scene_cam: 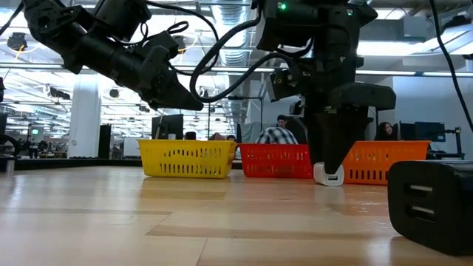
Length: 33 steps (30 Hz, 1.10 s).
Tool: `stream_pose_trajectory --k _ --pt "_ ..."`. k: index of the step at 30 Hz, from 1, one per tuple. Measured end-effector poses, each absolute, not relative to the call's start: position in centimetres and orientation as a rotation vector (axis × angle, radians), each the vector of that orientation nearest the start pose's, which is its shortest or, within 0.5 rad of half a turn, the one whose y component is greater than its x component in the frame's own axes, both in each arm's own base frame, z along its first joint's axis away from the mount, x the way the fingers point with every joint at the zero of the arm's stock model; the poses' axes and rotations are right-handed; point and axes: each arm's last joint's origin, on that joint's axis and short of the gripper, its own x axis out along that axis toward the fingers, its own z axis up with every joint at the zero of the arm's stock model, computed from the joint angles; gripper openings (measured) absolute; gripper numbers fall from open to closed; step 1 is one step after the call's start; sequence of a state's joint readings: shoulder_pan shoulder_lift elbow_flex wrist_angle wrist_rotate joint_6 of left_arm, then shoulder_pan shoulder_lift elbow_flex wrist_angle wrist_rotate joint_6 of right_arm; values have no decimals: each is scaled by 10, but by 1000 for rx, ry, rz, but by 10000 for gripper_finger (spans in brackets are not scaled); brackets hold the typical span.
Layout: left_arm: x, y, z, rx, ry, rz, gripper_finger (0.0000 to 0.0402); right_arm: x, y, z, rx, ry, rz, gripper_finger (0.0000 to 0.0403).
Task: Pick & Place Office items
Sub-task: Put the white charger adapter into the red bin
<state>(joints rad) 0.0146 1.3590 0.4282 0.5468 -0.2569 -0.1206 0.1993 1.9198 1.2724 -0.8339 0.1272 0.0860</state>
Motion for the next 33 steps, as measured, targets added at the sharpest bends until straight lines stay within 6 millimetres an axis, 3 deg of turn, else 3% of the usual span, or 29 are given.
stream_pose_trajectory --k 16,33 --pt "248 11 165 -72 365 291 6 341 65 156 -106 1490 -72 156" --pt "248 11 165 -72 366 291 6 345 67 156 -184 1454 10 151"
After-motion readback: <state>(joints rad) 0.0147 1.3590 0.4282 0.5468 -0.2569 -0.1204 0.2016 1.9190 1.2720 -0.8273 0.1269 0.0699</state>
